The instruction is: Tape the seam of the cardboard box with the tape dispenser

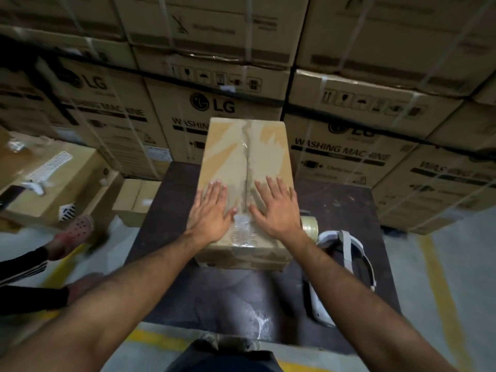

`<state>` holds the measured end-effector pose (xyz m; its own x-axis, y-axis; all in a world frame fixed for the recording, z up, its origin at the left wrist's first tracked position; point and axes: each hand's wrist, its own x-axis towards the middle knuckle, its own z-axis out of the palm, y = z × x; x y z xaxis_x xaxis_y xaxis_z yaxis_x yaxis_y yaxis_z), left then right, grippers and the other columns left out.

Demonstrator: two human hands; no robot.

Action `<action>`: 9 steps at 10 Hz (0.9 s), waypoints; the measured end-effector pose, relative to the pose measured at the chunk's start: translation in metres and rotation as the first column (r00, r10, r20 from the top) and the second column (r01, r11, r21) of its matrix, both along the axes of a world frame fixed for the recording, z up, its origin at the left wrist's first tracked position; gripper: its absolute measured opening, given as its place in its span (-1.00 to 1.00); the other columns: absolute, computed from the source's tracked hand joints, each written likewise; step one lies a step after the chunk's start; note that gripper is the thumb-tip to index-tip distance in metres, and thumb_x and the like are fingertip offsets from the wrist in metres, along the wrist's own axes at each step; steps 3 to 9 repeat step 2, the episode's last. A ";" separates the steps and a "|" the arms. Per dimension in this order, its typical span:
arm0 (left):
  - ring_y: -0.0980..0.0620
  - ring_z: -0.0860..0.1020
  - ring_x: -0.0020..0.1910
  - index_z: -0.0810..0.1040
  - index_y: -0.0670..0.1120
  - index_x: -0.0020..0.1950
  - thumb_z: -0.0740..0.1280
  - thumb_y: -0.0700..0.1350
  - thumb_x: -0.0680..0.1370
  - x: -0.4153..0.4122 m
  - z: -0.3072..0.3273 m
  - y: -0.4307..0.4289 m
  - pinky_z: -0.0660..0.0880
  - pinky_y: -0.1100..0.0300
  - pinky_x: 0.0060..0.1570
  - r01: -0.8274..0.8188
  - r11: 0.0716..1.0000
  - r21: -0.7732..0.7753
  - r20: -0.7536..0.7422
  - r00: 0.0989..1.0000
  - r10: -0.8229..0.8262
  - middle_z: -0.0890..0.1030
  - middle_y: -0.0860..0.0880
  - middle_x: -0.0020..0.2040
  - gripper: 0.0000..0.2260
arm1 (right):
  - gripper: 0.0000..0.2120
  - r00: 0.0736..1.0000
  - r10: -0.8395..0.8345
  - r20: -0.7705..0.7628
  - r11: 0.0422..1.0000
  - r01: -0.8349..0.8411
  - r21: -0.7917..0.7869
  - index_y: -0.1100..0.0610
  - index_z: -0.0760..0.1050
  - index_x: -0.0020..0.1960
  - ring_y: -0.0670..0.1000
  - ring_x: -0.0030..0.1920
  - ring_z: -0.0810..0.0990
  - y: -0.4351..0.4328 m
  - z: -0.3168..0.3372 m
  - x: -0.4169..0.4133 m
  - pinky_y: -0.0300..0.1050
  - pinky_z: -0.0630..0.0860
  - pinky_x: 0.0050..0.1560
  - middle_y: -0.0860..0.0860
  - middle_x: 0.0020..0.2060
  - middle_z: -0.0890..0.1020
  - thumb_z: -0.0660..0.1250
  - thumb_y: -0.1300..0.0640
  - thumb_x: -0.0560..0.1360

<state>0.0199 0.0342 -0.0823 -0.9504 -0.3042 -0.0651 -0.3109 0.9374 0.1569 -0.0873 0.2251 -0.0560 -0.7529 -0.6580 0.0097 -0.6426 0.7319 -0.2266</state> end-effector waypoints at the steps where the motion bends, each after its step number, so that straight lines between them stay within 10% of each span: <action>1: -0.05 -0.21 0.68 -0.11 -0.09 0.71 -0.11 0.29 0.68 0.003 0.004 -0.001 -0.22 -0.07 0.64 -0.008 1.000 0.000 -0.019 1.000 0.008 -0.14 -0.09 0.72 -0.29 | -0.27 1.000 0.009 0.003 0.998 -0.010 0.069 -0.16 0.00 0.73 0.10 0.73 -0.10 -0.009 0.005 0.010 0.29 -0.14 0.68 0.00 0.74 0.01 -0.07 -0.43 0.63; 9: -0.04 -0.30 0.67 -0.21 -0.02 0.70 -0.13 0.33 0.66 -0.016 0.034 -0.015 -0.30 -0.10 0.62 -0.038 0.999 -0.019 -0.121 0.992 0.035 -0.22 -0.07 0.71 -0.29 | -0.24 0.998 -0.017 -0.068 1.000 0.016 -0.006 -0.18 -0.02 0.73 0.12 0.73 -0.08 -0.028 0.038 -0.012 0.30 -0.13 0.67 0.00 0.74 0.04 -0.08 -0.47 0.61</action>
